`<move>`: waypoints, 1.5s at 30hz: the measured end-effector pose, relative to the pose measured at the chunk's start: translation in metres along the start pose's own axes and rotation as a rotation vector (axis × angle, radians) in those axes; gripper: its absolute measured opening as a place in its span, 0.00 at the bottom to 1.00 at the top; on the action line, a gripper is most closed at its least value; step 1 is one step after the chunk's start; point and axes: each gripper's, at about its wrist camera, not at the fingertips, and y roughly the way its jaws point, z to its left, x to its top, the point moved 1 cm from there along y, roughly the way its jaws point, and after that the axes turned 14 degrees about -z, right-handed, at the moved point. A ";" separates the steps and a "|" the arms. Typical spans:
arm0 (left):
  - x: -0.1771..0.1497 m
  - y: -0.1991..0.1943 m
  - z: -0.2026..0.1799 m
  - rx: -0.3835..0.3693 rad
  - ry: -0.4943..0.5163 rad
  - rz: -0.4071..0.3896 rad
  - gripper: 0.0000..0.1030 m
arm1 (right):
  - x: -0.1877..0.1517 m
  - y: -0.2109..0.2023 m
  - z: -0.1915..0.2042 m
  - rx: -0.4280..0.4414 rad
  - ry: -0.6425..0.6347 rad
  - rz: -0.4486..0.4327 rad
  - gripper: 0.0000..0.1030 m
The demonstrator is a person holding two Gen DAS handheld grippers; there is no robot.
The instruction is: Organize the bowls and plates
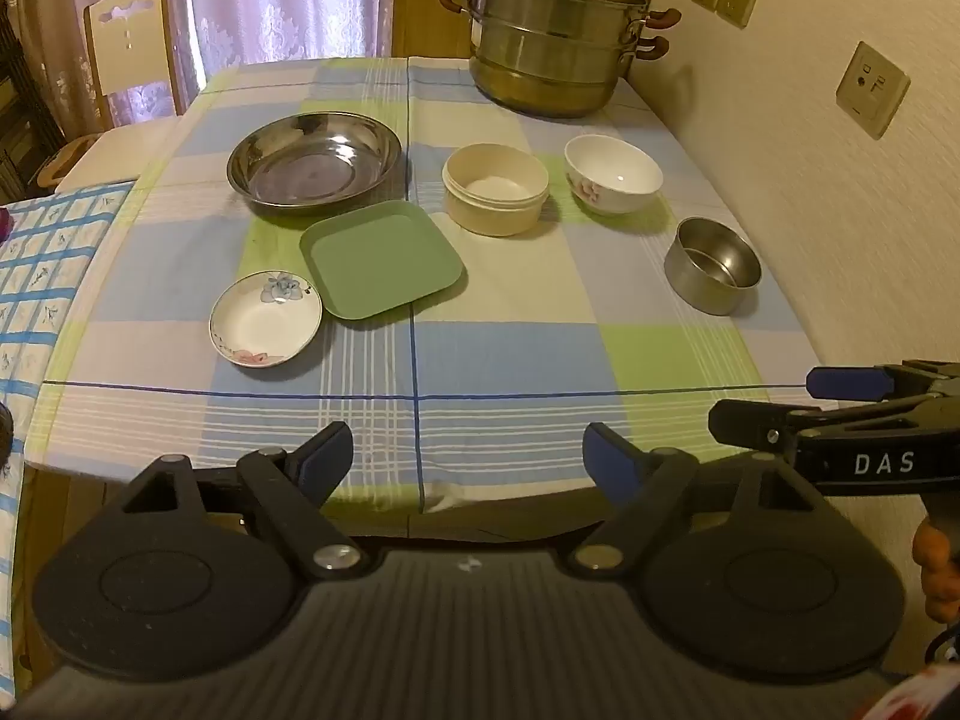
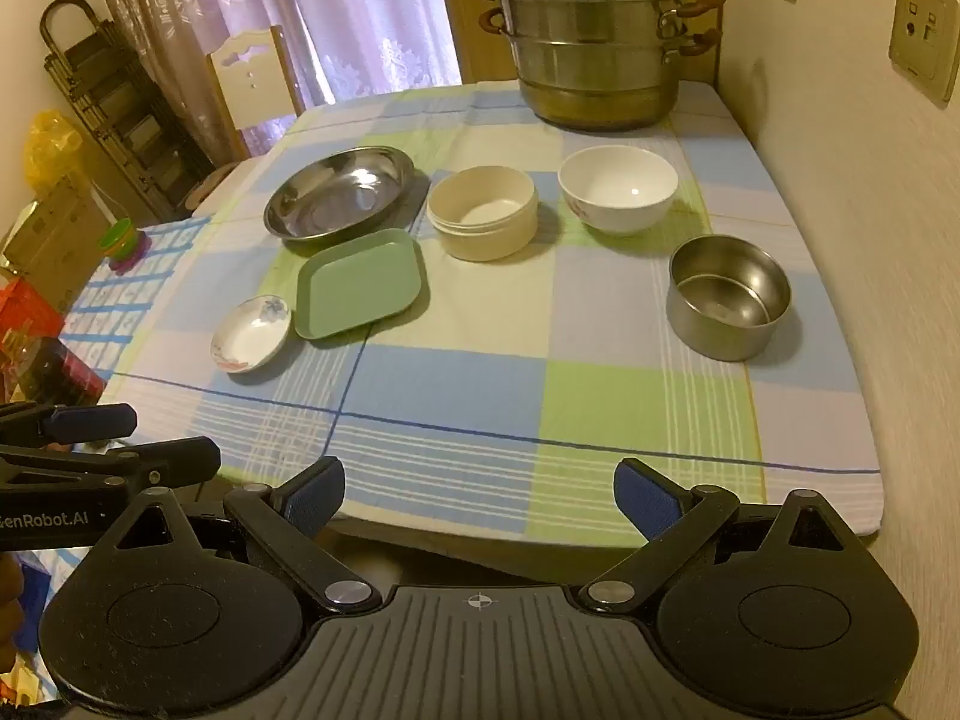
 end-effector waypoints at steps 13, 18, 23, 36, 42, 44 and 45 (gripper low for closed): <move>0.000 0.000 0.000 0.001 0.001 0.000 0.80 | 0.002 0.001 0.002 0.000 0.000 -0.002 0.94; 0.000 0.000 0.000 0.002 0.001 0.000 0.79 | 0.002 0.000 0.002 -0.001 -0.001 -0.001 0.94; 0.000 0.000 0.000 0.001 0.001 0.000 0.79 | 0.002 0.000 0.003 -0.002 -0.001 -0.001 0.94; 0.000 0.000 0.000 0.001 0.001 -0.001 0.79 | 0.002 -0.001 0.003 -0.001 -0.003 -0.003 0.94; 0.000 0.000 0.000 0.001 0.000 -0.001 0.79 | 0.002 -0.001 0.004 -0.001 -0.003 -0.004 0.94; 0.000 0.000 0.000 0.001 0.000 -0.001 0.79 | 0.002 -0.002 0.004 -0.001 -0.003 -0.004 0.94; 0.000 0.000 0.000 0.001 0.000 -0.002 0.79 | 0.002 -0.001 0.004 -0.001 -0.003 -0.004 0.94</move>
